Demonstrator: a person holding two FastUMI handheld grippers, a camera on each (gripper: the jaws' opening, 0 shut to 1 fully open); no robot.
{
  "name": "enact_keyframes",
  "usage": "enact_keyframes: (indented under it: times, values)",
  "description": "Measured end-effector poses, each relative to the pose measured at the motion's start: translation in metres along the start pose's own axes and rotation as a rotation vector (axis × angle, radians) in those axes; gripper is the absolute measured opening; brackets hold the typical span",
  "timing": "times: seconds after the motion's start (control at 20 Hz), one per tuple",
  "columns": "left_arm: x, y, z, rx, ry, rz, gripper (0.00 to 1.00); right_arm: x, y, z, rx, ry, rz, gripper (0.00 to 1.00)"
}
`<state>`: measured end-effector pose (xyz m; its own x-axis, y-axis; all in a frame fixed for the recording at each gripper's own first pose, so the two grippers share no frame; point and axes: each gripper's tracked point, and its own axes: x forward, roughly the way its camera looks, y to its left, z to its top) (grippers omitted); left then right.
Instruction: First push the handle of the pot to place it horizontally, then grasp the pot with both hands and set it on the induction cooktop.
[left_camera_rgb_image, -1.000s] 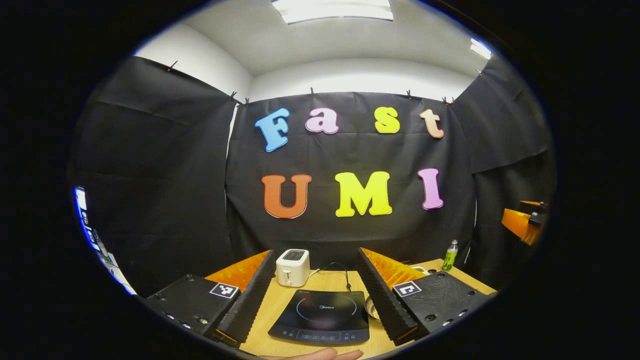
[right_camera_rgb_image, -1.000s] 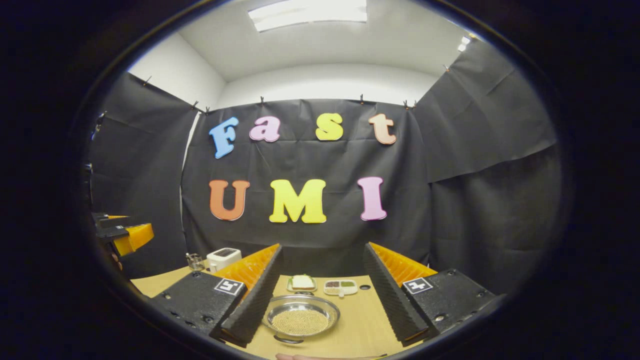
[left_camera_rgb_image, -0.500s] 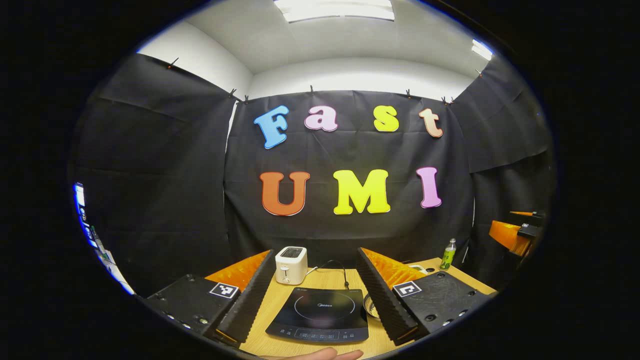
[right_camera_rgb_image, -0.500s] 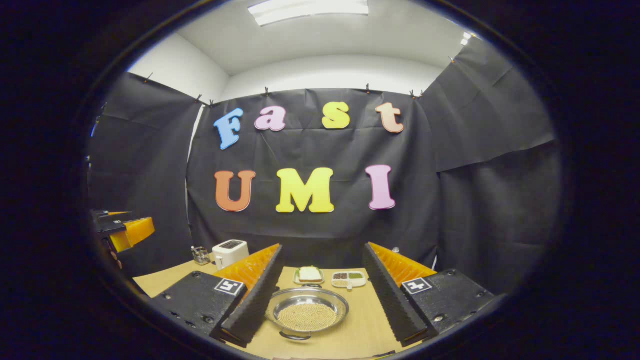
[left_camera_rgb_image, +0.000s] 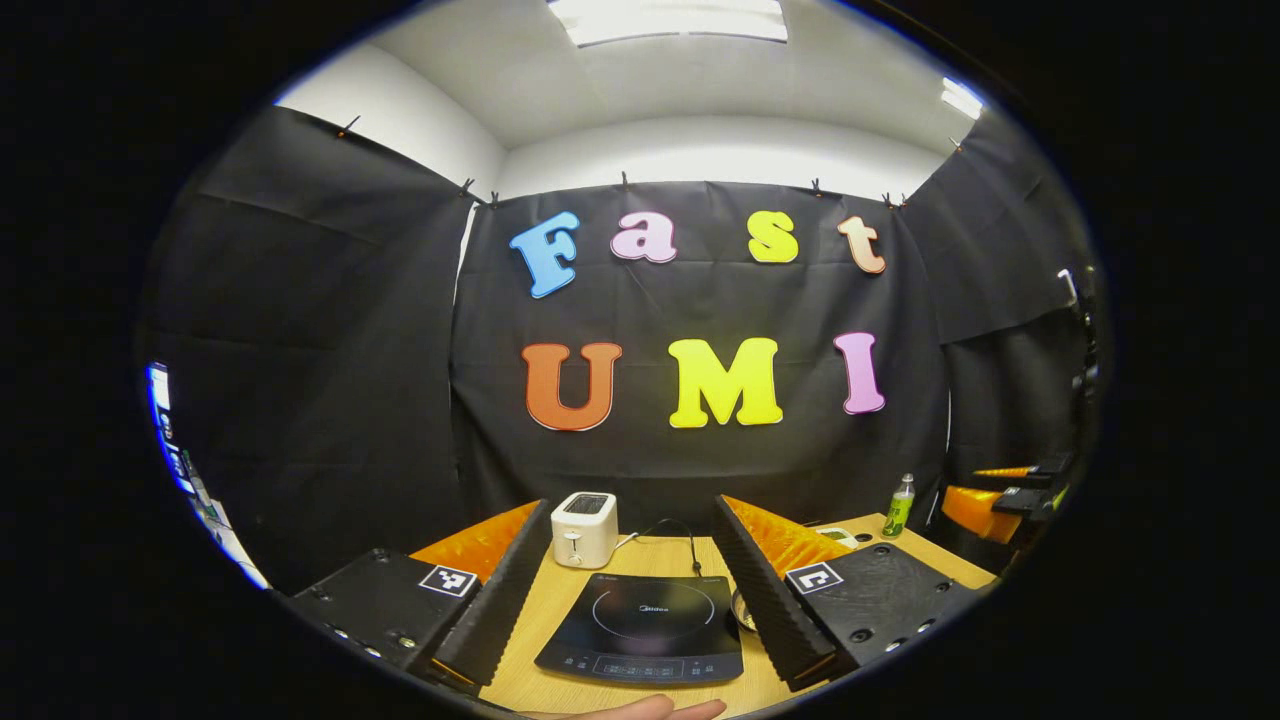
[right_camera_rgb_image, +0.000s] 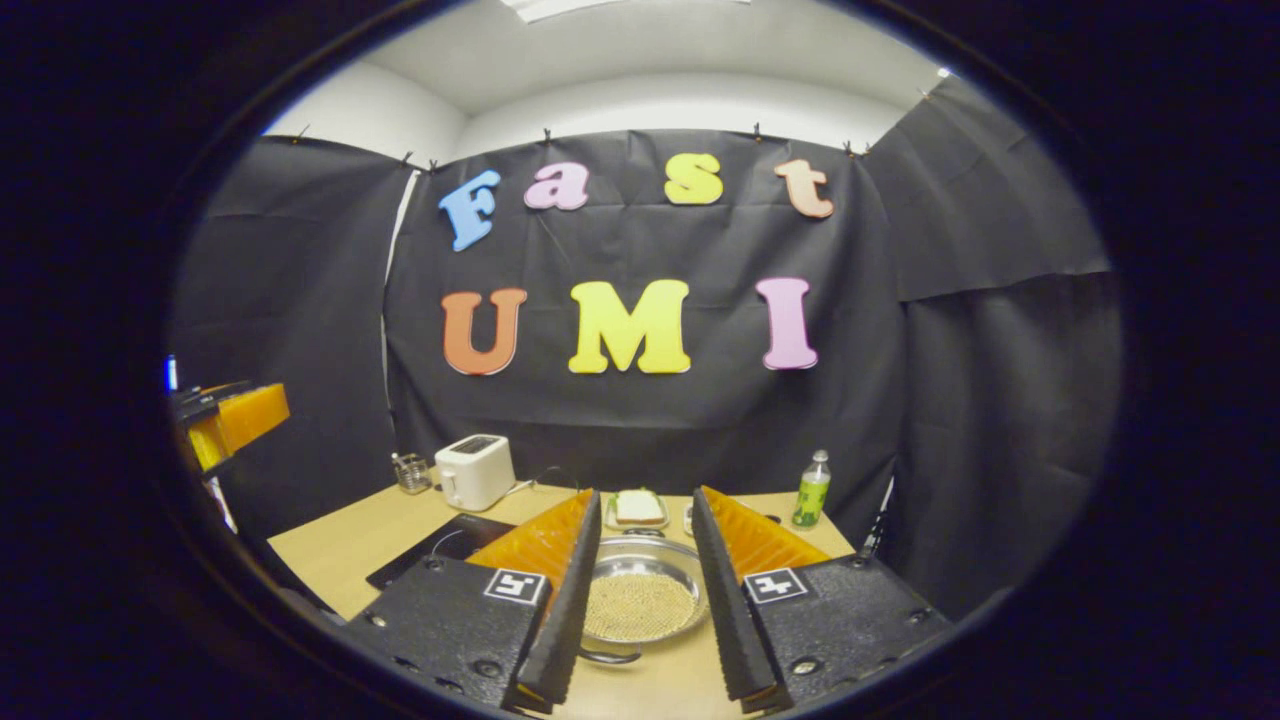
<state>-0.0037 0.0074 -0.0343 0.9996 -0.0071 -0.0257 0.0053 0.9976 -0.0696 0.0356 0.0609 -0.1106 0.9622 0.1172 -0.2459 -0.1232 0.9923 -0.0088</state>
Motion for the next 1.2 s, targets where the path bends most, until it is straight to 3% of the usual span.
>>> enact_keyframes:
  times: [0.1, 0.15, 0.2, 0.25, 0.4, 0.45, 0.65, 0.75, 0.85, 1.2]
  values:
    - [0.000, 0.001, -0.001, 0.001, 0.000, -0.002, 0.96, 0.011, 0.007, -0.019, -0.013, 0.058, 0.012, 0.42]
    - [-0.001, 0.000, -0.002, 0.000, -0.002, -0.003, 0.96, 0.016, 0.011, -0.029, -0.019, 0.090, 0.016, 0.29]
    - [-0.001, -0.001, -0.002, -0.001, -0.004, -0.005, 0.96, 0.021, 0.016, -0.041, -0.026, 0.123, 0.021, 0.26]
    - [-0.001, -0.001, -0.003, -0.001, -0.005, -0.007, 0.96, 0.025, 0.017, -0.052, -0.032, 0.160, 0.015, 0.12]
    - [-0.002, 0.000, -0.005, 0.001, -0.003, -0.008, 0.96, 0.041, 0.037, -0.093, -0.011, 0.285, 0.058, 0.00]
    - [-0.003, 0.001, -0.006, 0.005, -0.003, -0.007, 0.96, 0.046, 0.043, -0.109, 0.005, 0.337, 0.078, 0.04]
    - [-0.006, -0.006, -0.015, -0.022, 0.026, -0.044, 0.96, 0.052, 0.081, -0.172, 0.140, 0.572, 0.202, 0.00]
    - [-0.006, -0.005, -0.018, -0.041, 0.038, -0.059, 0.96, 0.054, 0.096, -0.197, 0.185, 0.666, 0.240, 0.04]
    - [-0.006, -0.002, -0.019, -0.039, 0.039, -0.052, 0.96, 0.058, 0.099, -0.215, 0.191, 0.718, 0.241, 0.00]
    - [-0.005, 0.003, -0.024, -0.021, 0.041, -0.036, 0.96, 0.069, 0.099, -0.249, 0.208, 0.800, 0.219, 0.04]
